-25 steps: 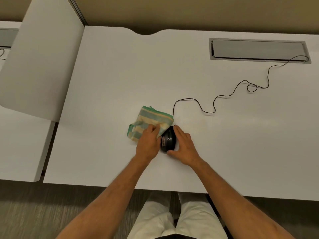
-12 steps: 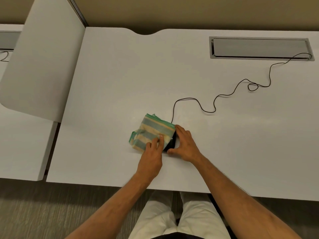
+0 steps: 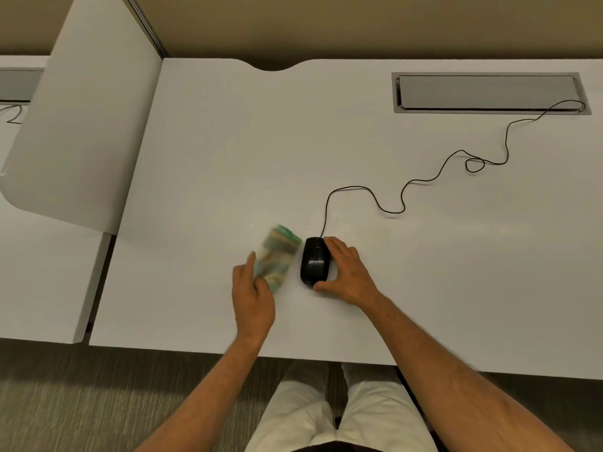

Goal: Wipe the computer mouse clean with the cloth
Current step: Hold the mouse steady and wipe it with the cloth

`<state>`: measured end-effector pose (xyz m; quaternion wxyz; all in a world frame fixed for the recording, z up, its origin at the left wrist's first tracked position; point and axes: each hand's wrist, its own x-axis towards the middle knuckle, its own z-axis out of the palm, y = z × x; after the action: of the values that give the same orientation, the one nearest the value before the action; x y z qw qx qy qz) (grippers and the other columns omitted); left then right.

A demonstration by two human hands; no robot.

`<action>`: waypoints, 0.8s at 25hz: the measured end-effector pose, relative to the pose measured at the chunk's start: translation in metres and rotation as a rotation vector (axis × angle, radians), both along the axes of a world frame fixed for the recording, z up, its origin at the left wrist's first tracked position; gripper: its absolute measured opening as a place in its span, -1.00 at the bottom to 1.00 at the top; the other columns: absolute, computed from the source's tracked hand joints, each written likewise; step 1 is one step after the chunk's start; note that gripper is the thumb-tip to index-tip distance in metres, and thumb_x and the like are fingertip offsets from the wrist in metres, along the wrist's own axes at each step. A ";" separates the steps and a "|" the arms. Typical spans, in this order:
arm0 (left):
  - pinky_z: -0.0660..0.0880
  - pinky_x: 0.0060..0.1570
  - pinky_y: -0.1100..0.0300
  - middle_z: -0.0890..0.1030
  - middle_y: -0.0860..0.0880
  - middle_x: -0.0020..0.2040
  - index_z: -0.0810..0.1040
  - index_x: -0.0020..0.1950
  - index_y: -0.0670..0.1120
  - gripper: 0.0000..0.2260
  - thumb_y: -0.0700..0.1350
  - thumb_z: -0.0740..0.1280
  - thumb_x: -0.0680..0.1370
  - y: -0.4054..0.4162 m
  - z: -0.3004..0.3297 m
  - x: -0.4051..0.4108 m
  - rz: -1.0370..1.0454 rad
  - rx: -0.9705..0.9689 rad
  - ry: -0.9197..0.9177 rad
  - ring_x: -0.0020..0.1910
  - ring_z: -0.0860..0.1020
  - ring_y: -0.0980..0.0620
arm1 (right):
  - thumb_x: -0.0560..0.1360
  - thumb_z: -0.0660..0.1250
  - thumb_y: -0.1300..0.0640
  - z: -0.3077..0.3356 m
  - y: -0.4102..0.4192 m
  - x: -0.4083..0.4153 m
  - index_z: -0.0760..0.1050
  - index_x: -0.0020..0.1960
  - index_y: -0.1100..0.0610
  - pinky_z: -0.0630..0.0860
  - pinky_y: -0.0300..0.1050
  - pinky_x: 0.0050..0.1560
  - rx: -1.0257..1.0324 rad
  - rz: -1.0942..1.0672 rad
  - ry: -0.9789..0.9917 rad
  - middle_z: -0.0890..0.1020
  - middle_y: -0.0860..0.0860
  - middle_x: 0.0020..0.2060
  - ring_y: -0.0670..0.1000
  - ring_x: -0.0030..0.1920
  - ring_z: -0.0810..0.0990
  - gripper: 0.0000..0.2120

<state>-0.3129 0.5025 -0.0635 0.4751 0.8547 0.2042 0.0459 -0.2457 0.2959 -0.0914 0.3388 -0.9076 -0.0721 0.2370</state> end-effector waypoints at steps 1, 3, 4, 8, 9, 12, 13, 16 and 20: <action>0.48 -0.08 0.49 0.41 -0.08 0.12 0.39 0.47 -0.15 -0.61 -0.34 0.14 0.65 -0.004 0.004 0.009 0.075 -0.021 0.009 0.04 0.51 0.06 | 0.26 0.56 -0.15 -0.001 0.001 0.000 0.04 0.57 0.05 0.29 -0.06 0.34 -0.021 0.012 -0.008 0.17 -0.03 0.53 0.08 0.38 0.23 0.07; 0.49 -0.05 0.47 0.39 -0.09 0.17 0.36 0.49 -0.16 -0.62 -0.31 0.15 0.66 -0.015 0.005 0.022 0.015 0.021 -0.003 0.07 0.50 0.04 | 0.25 0.55 -0.18 -0.002 0.001 0.000 0.00 0.58 0.07 0.30 -0.02 0.37 -0.053 0.055 -0.011 0.13 -0.02 0.54 0.09 0.40 0.21 0.10; 0.51 0.01 0.39 0.39 -0.10 0.21 0.34 0.52 -0.15 -0.59 -0.31 0.17 0.65 -0.021 0.001 0.024 -0.068 0.056 -0.008 0.11 0.49 0.02 | 0.25 0.55 -0.17 -0.003 0.000 0.001 -0.02 0.58 0.08 0.31 0.00 0.38 -0.053 0.077 -0.006 0.12 0.00 0.54 0.09 0.40 0.20 0.11; 0.56 0.12 0.03 0.41 -0.20 0.34 0.29 0.57 -0.12 -0.49 -0.32 0.25 0.62 -0.035 -0.031 0.011 -0.380 0.241 -0.012 0.18 0.47 -0.04 | 0.30 0.54 -0.06 -0.003 -0.006 0.004 0.01 0.58 0.08 0.40 0.08 0.31 0.007 0.098 -0.017 0.16 0.01 0.52 0.11 0.35 0.25 0.03; 0.59 0.07 0.00 0.43 -0.23 0.33 0.31 0.56 -0.14 -0.49 -0.32 0.28 0.61 -0.039 -0.037 0.007 -0.410 0.293 -0.016 0.16 0.51 -0.10 | 0.30 0.54 -0.05 -0.002 -0.006 0.004 0.04 0.57 0.06 0.42 0.06 0.29 0.022 0.087 -0.020 0.18 0.01 0.51 0.10 0.33 0.26 0.01; 0.64 -0.19 0.04 0.51 -0.28 0.25 0.36 0.51 -0.22 -0.47 -0.32 0.38 0.55 -0.048 -0.043 -0.005 -0.433 0.478 -0.035 0.00 0.60 -0.18 | 0.28 0.56 -0.05 -0.003 -0.005 0.005 0.10 0.55 0.05 0.42 0.01 0.27 0.047 0.055 -0.022 0.23 -0.01 0.49 0.07 0.32 0.28 -0.02; 0.62 -0.28 0.07 0.54 -0.28 0.20 0.38 0.49 -0.24 -0.46 -0.32 0.42 0.52 -0.050 -0.043 -0.010 -0.441 0.528 -0.041 -0.07 0.61 -0.17 | 0.28 0.57 -0.05 -0.005 -0.006 0.005 0.12 0.54 0.06 0.41 0.01 0.28 0.054 0.051 -0.018 0.23 -0.01 0.49 0.06 0.32 0.28 -0.02; 0.59 -0.44 0.11 0.56 -0.25 0.15 0.42 0.46 -0.25 -0.45 -0.32 0.47 0.49 -0.050 -0.044 -0.020 -0.468 0.595 -0.063 -0.16 0.61 -0.13 | 0.25 0.58 -0.13 -0.006 -0.007 0.005 0.19 0.52 0.02 0.40 -0.02 0.28 0.087 0.038 -0.024 0.27 -0.05 0.47 0.04 0.29 0.31 -0.03; 0.58 -0.47 0.12 0.60 -0.19 0.10 0.48 0.39 -0.18 -0.51 -0.30 0.48 0.48 -0.054 -0.046 -0.036 -0.481 0.481 -0.084 -0.25 0.60 -0.09 | 0.29 0.43 -0.30 -0.012 -0.006 0.005 0.19 0.53 0.02 0.38 0.00 0.25 0.090 0.044 -0.033 0.29 -0.02 0.47 0.10 0.27 0.36 -0.07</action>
<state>-0.3491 0.4485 -0.1098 0.2652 0.9633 -0.0395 0.0145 -0.2404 0.2896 -0.1030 0.3728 -0.8935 -0.1081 0.2259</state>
